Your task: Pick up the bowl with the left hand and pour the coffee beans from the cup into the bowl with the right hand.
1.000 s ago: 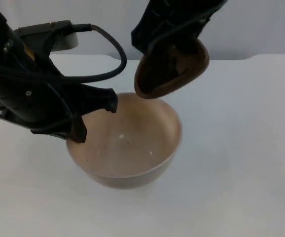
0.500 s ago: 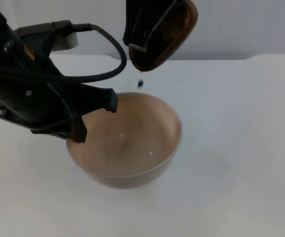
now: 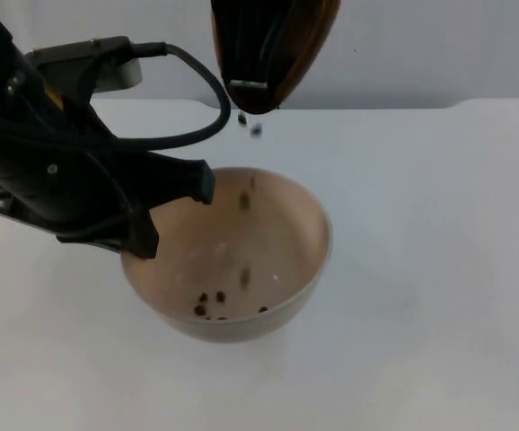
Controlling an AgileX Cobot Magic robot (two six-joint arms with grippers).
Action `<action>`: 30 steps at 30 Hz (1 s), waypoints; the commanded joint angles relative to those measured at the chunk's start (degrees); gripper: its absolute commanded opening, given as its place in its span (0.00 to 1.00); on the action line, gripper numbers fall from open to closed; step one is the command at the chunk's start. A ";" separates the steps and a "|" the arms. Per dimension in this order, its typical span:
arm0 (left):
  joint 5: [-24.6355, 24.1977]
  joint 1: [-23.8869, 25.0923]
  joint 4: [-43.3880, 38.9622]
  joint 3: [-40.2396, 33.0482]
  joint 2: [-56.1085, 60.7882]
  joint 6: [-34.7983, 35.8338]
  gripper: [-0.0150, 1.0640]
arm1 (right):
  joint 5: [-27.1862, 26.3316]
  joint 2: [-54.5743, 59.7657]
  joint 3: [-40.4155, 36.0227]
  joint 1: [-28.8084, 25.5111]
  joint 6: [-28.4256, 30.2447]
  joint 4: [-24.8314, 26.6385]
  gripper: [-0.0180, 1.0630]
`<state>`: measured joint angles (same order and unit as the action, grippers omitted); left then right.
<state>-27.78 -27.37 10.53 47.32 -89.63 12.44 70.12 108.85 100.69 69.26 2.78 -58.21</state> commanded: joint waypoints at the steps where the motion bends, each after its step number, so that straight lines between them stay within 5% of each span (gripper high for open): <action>1: 0.63 0.06 0.54 -0.21 0.51 0.28 0.01 | -0.16 -0.23 0.37 0.66 0.63 -2.51 0.02; 22: 1.10 0.06 0.54 -0.21 0.51 0.28 0.01 | -0.16 0.77 -1.80 4.08 5.87 -13.41 0.02; 30: 1.20 0.06 0.54 -0.21 0.51 0.28 0.01 | -0.16 0.77 -3.04 4.08 5.62 -13.42 0.02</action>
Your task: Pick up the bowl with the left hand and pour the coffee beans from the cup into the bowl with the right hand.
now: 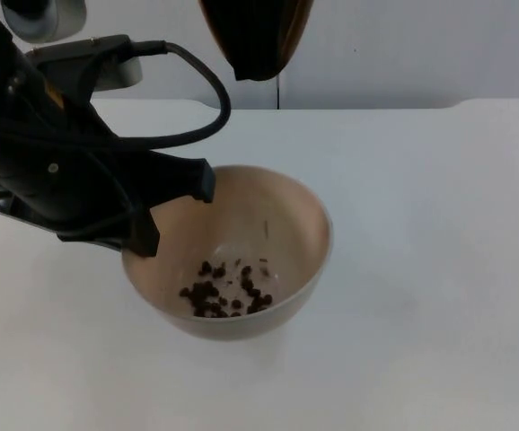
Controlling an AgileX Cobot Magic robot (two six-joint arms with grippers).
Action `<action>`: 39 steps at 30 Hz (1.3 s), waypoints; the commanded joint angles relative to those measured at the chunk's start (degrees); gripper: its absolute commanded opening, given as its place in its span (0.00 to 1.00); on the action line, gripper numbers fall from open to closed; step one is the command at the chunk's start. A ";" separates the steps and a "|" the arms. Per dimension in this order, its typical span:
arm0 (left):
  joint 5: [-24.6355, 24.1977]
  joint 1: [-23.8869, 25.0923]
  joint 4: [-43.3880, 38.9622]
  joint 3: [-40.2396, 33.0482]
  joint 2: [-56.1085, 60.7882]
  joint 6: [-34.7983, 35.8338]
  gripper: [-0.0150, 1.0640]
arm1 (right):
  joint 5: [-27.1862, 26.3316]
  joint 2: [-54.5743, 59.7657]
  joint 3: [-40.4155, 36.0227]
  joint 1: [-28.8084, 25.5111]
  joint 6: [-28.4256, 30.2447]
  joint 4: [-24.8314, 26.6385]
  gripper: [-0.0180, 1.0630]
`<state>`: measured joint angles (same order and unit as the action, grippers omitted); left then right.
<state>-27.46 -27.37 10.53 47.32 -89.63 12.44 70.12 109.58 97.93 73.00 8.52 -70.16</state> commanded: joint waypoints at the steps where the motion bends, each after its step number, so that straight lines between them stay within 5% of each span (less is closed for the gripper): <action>1: 0.87 0.06 0.54 -0.21 0.51 0.28 0.01 | -0.16 0.04 -0.29 0.34 -0.11 -1.47 0.02; 13: 0.98 0.06 0.54 -0.21 0.51 0.28 0.01 | -0.16 0.04 -0.29 0.11 -0.38 -1.23 0.02; 17: 0.98 0.06 0.54 -0.21 0.51 0.28 0.01 | -0.16 -0.82 0.03 -1.45 -0.57 3.38 0.02; 29: 0.98 0.06 0.54 -0.21 0.51 0.28 0.01 | -0.16 -1.37 10.23 -11.96 -7.41 29.00 0.02; 39: 1.08 0.06 0.54 -0.21 0.51 0.28 0.01 | -0.16 -1.37 12.89 -20.07 -1.78 47.57 0.02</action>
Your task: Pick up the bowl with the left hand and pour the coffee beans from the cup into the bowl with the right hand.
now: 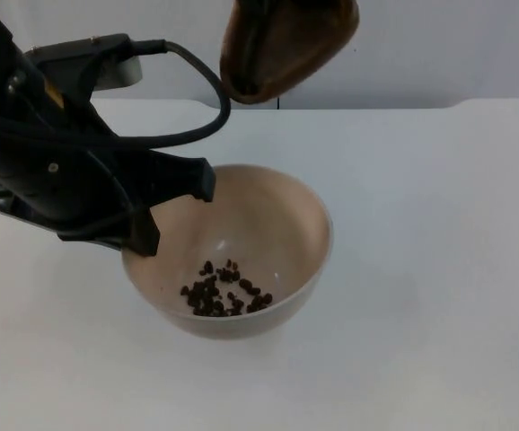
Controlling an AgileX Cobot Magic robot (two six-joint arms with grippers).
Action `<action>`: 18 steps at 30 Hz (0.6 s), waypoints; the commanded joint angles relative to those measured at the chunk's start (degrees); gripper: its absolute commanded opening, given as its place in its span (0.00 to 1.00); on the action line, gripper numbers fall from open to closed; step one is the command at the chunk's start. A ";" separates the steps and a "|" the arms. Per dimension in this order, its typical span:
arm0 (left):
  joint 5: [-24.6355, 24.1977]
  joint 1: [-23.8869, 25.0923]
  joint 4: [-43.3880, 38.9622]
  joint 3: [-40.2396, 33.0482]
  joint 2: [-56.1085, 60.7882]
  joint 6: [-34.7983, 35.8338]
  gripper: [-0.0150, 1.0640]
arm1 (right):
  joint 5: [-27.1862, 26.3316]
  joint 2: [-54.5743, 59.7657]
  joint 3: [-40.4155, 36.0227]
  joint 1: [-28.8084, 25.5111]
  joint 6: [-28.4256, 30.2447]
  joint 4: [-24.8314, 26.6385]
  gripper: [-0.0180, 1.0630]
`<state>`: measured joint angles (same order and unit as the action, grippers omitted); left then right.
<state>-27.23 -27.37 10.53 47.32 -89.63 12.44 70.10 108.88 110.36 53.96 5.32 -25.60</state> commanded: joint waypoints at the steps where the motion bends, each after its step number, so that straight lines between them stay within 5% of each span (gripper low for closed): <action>1: 0.85 0.06 0.54 -0.21 0.51 0.28 0.01 | -0.13 -0.67 0.47 -2.40 2.15 6.50 0.02; 8: 0.73 0.06 0.54 -0.21 0.51 0.28 0.01 | -0.13 -0.67 0.47 -9.70 5.27 23.11 0.02; 18: 0.74 0.06 0.39 -0.21 0.51 -0.09 0.01 | -0.13 -0.67 0.47 -14.18 5.43 26.38 0.02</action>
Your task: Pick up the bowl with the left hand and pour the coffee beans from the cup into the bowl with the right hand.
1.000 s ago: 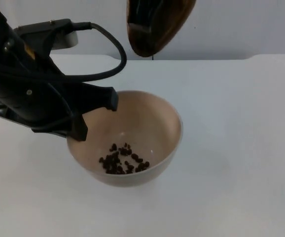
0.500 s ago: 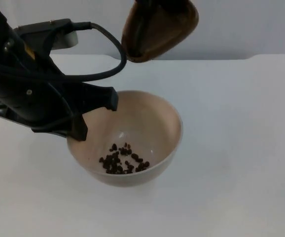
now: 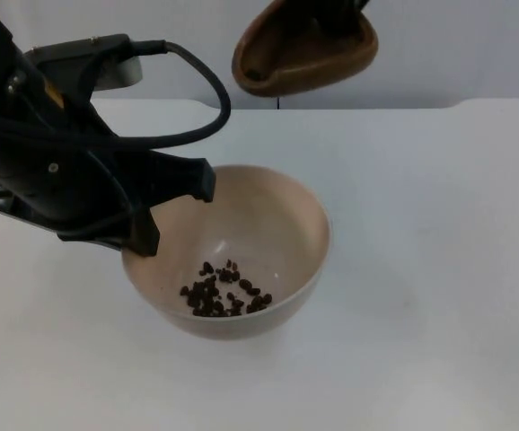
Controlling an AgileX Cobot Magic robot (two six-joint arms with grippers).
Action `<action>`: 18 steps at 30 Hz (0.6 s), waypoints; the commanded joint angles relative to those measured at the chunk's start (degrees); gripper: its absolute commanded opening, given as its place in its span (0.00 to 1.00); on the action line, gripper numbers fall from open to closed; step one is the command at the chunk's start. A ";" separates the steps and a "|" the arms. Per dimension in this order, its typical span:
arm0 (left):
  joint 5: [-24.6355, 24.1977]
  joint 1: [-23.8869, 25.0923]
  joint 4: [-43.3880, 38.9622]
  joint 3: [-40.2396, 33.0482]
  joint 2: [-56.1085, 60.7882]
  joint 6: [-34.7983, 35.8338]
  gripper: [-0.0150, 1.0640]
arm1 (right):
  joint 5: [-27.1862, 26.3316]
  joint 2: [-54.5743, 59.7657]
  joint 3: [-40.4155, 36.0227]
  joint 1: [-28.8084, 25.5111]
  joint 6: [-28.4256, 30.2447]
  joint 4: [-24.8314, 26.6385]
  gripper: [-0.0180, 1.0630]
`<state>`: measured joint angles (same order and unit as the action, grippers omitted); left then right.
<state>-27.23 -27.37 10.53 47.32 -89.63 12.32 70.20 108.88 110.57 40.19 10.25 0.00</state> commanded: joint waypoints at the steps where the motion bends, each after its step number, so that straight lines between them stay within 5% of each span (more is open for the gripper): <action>1: 0.74 0.06 -0.18 -0.21 0.51 0.01 0.01 | -0.23 -0.67 0.26 -0.54 0.50 0.78 0.02; 18: 3.08 0.06 -8.68 -0.21 -0.20 0.01 0.01 | -1.77 2.82 -4.91 -8.24 0.63 2.02 0.02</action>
<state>-25.73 -27.37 2.35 47.32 -89.63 12.22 69.29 111.68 106.41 32.26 10.35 1.55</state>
